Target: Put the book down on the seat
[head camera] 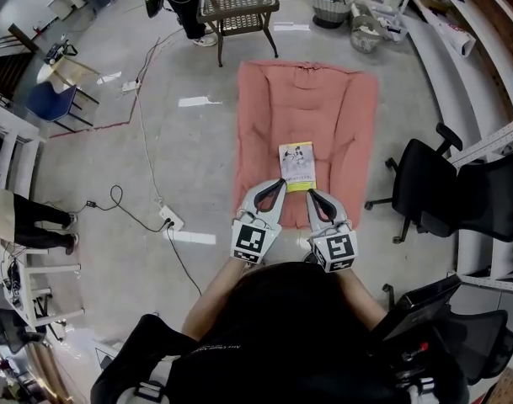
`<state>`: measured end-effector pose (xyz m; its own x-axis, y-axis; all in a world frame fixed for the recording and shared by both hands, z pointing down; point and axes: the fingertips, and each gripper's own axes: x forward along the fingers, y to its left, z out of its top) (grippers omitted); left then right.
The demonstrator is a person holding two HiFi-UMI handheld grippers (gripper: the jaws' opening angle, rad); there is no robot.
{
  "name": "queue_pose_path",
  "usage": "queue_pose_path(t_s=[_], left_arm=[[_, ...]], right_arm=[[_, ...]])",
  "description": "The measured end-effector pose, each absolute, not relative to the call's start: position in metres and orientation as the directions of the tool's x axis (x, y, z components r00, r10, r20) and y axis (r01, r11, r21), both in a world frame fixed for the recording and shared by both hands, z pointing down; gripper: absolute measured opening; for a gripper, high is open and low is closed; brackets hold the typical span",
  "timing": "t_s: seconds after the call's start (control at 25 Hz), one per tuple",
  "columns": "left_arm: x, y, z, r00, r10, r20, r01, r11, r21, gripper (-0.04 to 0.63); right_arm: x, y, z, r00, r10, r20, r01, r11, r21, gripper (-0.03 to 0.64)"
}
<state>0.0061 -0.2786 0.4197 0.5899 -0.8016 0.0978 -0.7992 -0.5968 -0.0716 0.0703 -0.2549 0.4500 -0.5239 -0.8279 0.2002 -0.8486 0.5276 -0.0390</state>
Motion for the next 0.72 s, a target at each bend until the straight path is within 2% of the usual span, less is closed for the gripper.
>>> queue_pose_path(t_s=[0.72], left_arm=[[0.001, -0.276, 0.420, 0.585, -0.806, 0.093, -0.805, -0.591, -0.060, 0.002]], right_arm=[[0.058, -0.251, 0.450, -0.533, -0.817, 0.219, -0.837, 0.547, 0.004, 0.011]])
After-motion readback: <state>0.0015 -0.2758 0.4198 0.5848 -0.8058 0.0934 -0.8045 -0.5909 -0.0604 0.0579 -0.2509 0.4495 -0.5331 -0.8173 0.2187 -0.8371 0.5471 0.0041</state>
